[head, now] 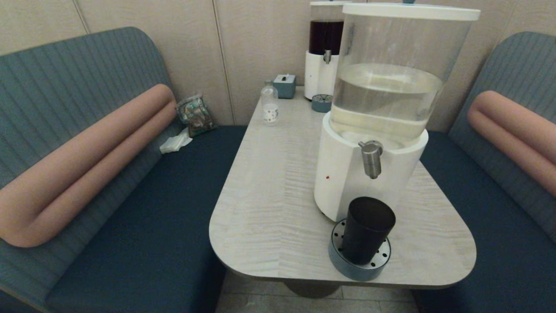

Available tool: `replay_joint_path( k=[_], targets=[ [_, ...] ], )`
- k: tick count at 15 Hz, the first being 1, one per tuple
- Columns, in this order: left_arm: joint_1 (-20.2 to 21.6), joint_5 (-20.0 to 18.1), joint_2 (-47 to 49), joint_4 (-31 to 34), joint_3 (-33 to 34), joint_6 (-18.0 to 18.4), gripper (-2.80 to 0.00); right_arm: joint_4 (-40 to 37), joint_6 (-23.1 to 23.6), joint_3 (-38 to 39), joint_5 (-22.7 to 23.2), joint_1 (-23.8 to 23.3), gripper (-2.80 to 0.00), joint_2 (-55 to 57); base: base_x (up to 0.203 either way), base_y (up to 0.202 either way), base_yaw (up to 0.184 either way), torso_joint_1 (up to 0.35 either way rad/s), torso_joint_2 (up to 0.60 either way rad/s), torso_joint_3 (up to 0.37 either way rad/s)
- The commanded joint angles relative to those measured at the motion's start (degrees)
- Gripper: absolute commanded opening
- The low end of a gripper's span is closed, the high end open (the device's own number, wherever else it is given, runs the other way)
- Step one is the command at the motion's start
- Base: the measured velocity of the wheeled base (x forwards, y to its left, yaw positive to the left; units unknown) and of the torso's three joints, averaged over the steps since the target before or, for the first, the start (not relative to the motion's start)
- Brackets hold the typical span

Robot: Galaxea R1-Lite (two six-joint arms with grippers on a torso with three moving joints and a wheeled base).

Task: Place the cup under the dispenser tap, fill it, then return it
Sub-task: Turn off the faucet

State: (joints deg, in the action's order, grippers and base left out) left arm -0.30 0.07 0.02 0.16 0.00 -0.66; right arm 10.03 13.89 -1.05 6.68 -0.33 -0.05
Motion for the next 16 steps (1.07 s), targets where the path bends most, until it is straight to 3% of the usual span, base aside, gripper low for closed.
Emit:
replay_joint_path(
  k=[1, 5, 9, 16],
  targets=[
    [0.0, 0.0, 0.0, 0.0, 0.0, 0.0, -2.80, -2.5, -1.4, 1.1, -0.3, -0.1, -2.80, 0.0, 0.000, 0.000, 0.000, 0.000, 0.00, 0.000],
    [0.0, 0.0, 0.0, 0.0, 0.0, 0.0, -2.80, -11.2, -5.8, 0.9, -3.5, -0.1, -2.80, 0.2, 0.000, 0.000, 0.000, 0.000, 0.00, 0.000],
    [0.0, 0.0, 0.0, 0.0, 0.0, 0.0, -2.80, -11.7, -11.7, 0.6, -5.1, -0.1, -2.80, 0.2, 0.000, 0.000, 0.000, 0.000, 0.00, 0.000],
    [0.0, 0.0, 0.0, 0.0, 0.0, 0.0, -2.80, -10.3, -12.6, 1.1, -6.0, -0.1, -2.80, 0.1, 0.000, 0.000, 0.000, 0.000, 0.00, 0.000]
  ],
)
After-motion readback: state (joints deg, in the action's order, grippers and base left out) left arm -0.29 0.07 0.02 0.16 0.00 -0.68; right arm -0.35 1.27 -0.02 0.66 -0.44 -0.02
